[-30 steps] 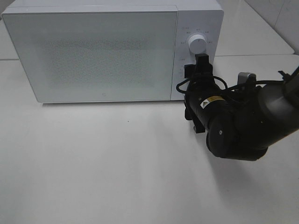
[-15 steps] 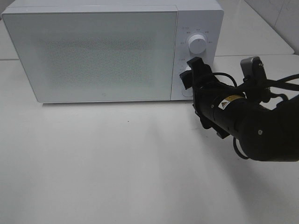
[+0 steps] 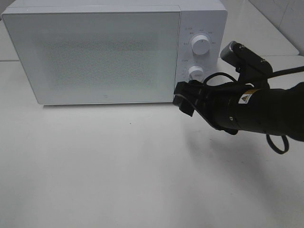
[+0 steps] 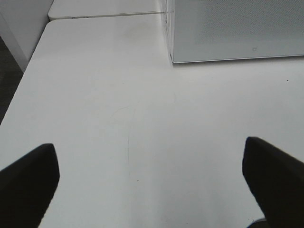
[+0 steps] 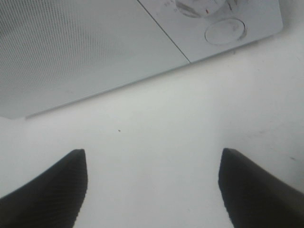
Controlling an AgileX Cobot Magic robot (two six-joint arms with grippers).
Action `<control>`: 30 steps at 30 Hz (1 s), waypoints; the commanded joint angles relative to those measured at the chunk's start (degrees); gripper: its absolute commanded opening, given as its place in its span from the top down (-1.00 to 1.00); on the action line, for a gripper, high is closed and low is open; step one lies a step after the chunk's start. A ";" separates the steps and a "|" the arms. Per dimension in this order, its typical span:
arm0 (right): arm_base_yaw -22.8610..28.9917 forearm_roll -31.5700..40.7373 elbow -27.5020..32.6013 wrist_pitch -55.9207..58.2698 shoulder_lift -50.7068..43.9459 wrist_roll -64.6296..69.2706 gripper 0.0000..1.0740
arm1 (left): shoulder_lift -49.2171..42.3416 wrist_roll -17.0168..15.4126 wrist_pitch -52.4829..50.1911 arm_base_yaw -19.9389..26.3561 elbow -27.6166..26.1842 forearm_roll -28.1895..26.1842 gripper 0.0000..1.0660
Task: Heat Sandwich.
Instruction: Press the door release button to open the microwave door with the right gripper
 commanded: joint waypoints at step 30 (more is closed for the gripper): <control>-7.45 -32.49 -9.40 69.84 -32.60 -10.83 -0.40 | -1.43 -0.17 -0.69 0.06 0.23 -0.29 -0.90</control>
